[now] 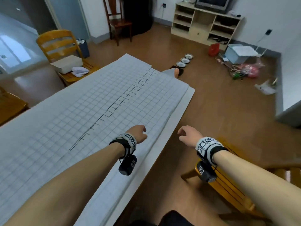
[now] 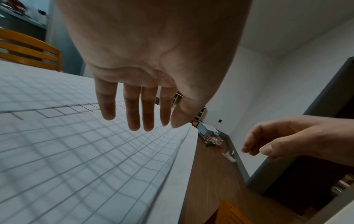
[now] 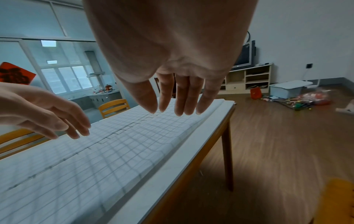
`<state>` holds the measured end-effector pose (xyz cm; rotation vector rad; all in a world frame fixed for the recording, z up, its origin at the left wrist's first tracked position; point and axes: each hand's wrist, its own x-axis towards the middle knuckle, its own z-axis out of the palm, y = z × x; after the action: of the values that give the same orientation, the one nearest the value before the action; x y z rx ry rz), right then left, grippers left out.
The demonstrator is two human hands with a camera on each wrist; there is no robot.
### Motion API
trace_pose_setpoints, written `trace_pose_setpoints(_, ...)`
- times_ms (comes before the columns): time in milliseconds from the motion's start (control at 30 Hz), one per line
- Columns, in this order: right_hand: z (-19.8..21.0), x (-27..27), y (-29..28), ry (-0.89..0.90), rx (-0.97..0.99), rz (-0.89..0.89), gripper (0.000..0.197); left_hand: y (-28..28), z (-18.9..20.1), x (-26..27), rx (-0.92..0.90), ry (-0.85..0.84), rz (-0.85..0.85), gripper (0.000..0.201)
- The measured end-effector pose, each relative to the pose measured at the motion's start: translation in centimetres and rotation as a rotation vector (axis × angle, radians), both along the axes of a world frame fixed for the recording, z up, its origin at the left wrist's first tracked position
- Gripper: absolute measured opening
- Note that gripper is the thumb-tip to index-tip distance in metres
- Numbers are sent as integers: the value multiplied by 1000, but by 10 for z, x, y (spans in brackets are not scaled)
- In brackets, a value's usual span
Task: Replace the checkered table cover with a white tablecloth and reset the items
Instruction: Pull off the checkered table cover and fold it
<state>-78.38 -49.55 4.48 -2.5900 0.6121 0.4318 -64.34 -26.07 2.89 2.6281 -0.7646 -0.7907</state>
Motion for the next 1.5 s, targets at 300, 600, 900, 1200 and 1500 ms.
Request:
trace_pose_setpoints(300,-44,42,-144,59,23,-92,27,-154,-22,74,75,23,-109,45)
trace_pose_setpoints(600,-53,120,-304,66,74,-53,23,-302,-13,131,86,0,-78,44)
trace_pose_setpoints(900,-85,203,-408,76,100,-106,25,-393,-45,217,168,67,-78,46)
trace_pose_setpoints(1200,-103,299,-482,195,86,-86,20,-479,-95,315,114,170,-37,45)
trace_pose_setpoints(1500,-124,390,-523,203,153,-107,19,-494,-130,338,35,135,101,39)
